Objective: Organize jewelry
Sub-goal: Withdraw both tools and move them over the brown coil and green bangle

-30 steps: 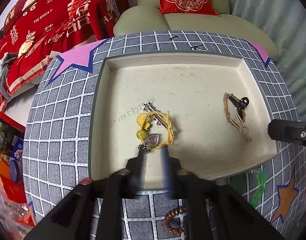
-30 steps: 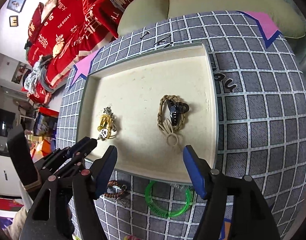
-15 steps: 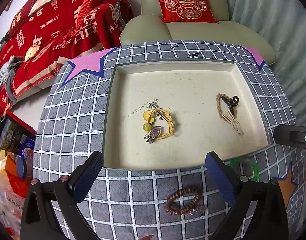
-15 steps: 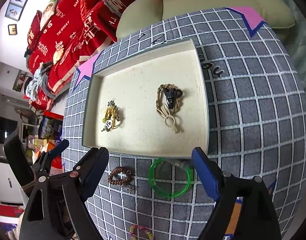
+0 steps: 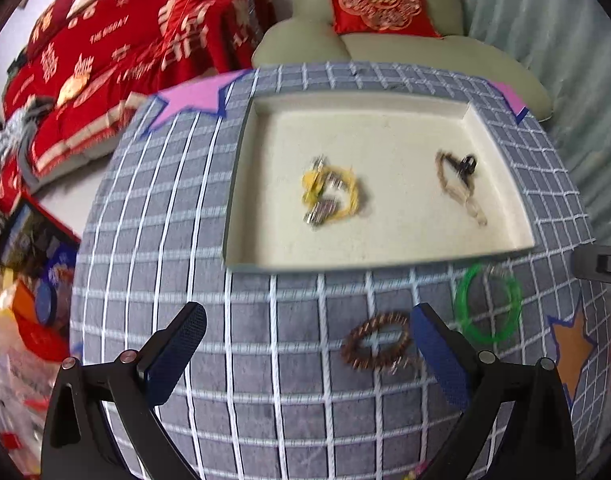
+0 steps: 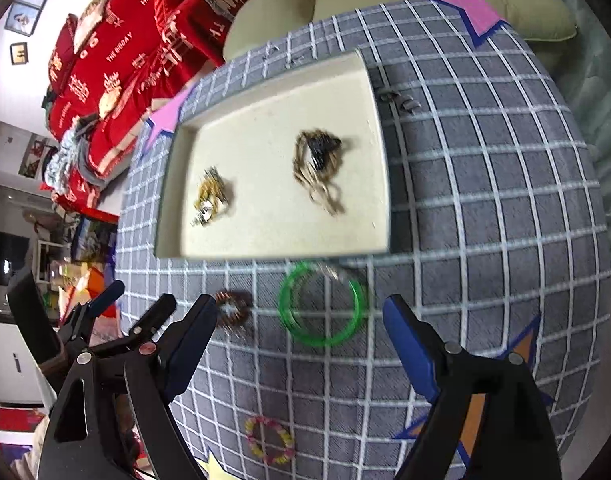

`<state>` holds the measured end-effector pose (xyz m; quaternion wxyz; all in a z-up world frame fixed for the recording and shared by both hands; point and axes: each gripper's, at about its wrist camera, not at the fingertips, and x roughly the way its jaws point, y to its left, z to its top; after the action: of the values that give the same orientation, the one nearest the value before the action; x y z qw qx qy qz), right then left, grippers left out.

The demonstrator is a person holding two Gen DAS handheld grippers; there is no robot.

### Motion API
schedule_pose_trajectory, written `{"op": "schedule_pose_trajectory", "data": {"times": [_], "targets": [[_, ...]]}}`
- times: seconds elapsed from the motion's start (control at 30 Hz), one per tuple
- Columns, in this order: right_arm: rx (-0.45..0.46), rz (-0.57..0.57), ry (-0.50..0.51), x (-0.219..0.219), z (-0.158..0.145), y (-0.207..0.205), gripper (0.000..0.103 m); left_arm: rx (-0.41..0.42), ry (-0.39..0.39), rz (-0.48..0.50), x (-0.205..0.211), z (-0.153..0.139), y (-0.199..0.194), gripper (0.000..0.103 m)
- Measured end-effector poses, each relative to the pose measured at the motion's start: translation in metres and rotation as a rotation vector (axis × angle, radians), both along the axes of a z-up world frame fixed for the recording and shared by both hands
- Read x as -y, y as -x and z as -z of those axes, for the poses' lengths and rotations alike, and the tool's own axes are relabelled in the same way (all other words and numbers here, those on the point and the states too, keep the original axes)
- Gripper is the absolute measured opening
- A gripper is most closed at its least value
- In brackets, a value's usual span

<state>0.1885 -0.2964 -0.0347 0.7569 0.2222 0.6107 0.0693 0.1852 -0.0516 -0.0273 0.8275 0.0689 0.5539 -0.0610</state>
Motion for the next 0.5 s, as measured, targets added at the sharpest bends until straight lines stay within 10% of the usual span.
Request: {"op": "schedule_pose_trajectory", "data": {"times": [0.5], "targets": [[-0.131,0.011,0.079,0.003,0.042,0.022,0.087,-0.168,0.121,-0.140,-0.038,0.048,0.016,0.103]]}}
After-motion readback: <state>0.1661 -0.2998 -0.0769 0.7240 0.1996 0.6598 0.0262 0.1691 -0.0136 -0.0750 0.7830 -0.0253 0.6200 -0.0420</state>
